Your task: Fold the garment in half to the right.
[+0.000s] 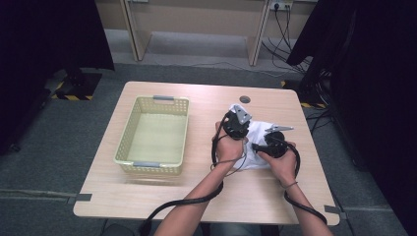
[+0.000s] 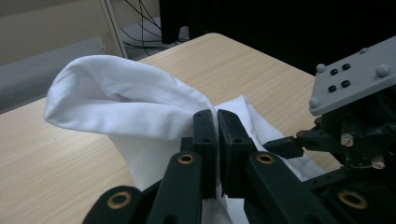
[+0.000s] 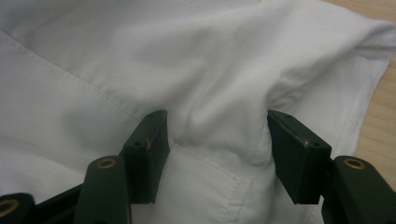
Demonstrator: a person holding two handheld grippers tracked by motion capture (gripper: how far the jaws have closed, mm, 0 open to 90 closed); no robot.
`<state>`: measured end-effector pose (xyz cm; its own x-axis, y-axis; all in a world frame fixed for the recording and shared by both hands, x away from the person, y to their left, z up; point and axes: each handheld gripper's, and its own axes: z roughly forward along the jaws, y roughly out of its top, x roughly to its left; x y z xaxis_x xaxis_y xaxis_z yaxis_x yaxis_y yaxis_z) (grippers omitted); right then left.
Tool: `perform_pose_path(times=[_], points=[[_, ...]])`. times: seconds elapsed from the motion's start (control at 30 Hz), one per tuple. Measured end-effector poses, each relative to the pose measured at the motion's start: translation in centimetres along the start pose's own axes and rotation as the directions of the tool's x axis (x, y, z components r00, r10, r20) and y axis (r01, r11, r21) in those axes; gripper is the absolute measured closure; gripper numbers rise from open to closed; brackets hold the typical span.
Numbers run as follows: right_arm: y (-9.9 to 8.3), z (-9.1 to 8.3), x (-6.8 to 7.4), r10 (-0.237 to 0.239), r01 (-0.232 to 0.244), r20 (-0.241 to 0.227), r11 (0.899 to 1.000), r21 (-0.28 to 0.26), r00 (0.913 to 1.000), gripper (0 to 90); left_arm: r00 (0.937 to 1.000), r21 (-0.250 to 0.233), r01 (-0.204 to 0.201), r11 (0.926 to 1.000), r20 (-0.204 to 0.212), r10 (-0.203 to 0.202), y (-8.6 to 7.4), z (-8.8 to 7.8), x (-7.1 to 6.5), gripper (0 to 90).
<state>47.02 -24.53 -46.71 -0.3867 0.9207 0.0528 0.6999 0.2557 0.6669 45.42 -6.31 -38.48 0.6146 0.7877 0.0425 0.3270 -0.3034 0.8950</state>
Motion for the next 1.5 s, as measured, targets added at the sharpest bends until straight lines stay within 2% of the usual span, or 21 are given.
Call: perform_pose_path(times=[0.67, 1.5], points=[[0.6, 0.6, 1.4, -0.021, 0.021, -0.023, 1.0, 0.002, 0.9995, 40.8, 0.9999, -0.003, -0.01, 0.9999, 0.009, 0.01, 0.2, 0.1, -0.6, 86.3], [0.9, 1.1, 2.7, -0.018, 0.018, -0.053, 1.0, -0.004, 0.9984, 40.9, 0.9998, 0.003, -0.016, 0.9999, 0.012, 0.016, 0.0, 0.4, -1.2, 86.4]])
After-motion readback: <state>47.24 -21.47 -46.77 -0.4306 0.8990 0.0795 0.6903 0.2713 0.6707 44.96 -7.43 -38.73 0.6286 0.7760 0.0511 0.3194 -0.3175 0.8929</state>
